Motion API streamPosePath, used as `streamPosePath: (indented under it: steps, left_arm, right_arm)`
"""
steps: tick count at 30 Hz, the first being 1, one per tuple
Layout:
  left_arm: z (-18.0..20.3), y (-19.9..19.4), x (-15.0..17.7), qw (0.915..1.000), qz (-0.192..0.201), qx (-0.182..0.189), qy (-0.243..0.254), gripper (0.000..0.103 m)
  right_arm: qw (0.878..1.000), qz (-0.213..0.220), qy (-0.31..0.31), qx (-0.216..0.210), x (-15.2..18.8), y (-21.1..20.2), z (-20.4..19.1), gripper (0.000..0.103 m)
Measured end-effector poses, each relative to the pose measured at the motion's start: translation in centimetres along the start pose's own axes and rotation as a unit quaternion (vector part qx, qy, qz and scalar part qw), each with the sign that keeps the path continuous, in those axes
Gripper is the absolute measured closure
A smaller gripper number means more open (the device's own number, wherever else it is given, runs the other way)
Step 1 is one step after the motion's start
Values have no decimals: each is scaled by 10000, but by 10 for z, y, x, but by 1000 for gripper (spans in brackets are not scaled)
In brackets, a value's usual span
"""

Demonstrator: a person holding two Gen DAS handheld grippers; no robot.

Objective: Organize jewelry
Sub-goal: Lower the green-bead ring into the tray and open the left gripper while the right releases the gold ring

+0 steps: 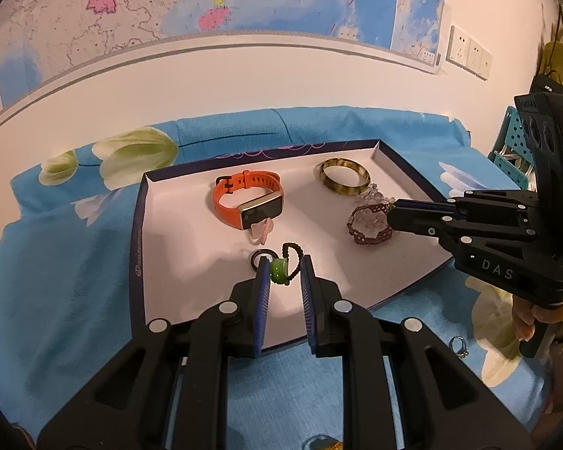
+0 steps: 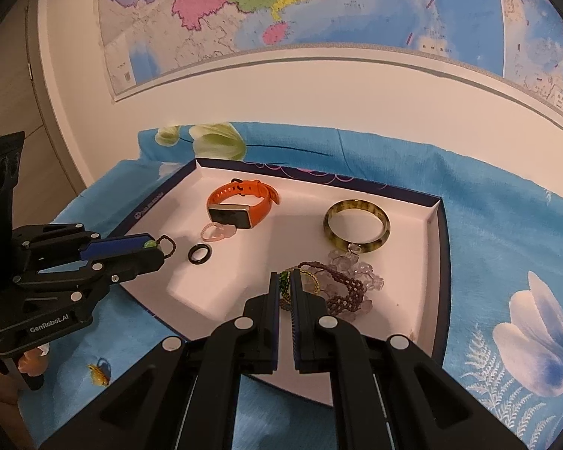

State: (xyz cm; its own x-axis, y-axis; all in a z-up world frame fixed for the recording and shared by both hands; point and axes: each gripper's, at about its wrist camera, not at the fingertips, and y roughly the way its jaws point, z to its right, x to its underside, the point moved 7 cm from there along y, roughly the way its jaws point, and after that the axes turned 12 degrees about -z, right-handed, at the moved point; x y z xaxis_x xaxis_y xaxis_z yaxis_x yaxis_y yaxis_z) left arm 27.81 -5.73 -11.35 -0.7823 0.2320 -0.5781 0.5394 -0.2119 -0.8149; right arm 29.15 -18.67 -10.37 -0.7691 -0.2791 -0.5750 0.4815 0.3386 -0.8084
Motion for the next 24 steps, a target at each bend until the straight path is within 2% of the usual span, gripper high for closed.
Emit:
streamPosePath:
  steps: [24]
  left_arm:
    - [-3,20,-4,9997,-226,-75,-66,86]
  right_arm:
    - [9996,-262,52,118,-4,22,6,99]
